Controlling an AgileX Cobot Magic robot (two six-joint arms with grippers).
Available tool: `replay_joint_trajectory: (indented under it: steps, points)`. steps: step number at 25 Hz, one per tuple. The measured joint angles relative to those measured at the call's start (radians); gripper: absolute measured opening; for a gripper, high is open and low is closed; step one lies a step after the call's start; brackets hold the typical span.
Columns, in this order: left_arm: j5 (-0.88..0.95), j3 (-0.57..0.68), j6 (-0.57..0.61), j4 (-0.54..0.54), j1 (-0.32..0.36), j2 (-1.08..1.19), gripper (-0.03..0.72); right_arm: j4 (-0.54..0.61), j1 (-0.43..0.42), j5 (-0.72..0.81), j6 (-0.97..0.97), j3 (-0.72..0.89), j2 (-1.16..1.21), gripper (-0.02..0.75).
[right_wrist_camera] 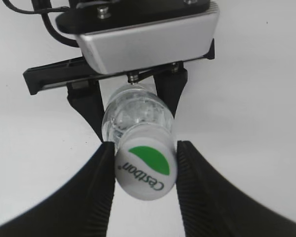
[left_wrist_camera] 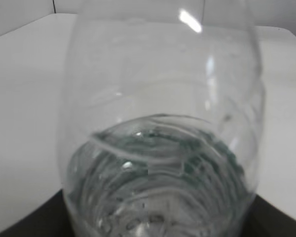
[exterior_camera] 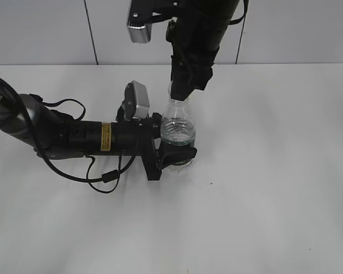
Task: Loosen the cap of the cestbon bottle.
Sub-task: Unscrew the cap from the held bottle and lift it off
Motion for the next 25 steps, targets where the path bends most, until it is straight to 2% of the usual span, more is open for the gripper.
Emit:
replay_joint_trajectory:
  steps: [11,18,25]
  points:
    - [0.000,0.000,0.000,0.002,0.000,0.000,0.405,0.013,0.000,-0.001,0.046,0.000,-0.014,0.290]
    - [0.000,0.000,0.000,0.003,0.000,0.000,0.405,0.012,0.000,-0.001,0.179,0.000,-0.048,0.290]
    - [0.000,0.000,0.000,0.004,0.000,0.000,0.405,0.011,-0.017,-0.001,0.418,0.000,-0.052,0.290]
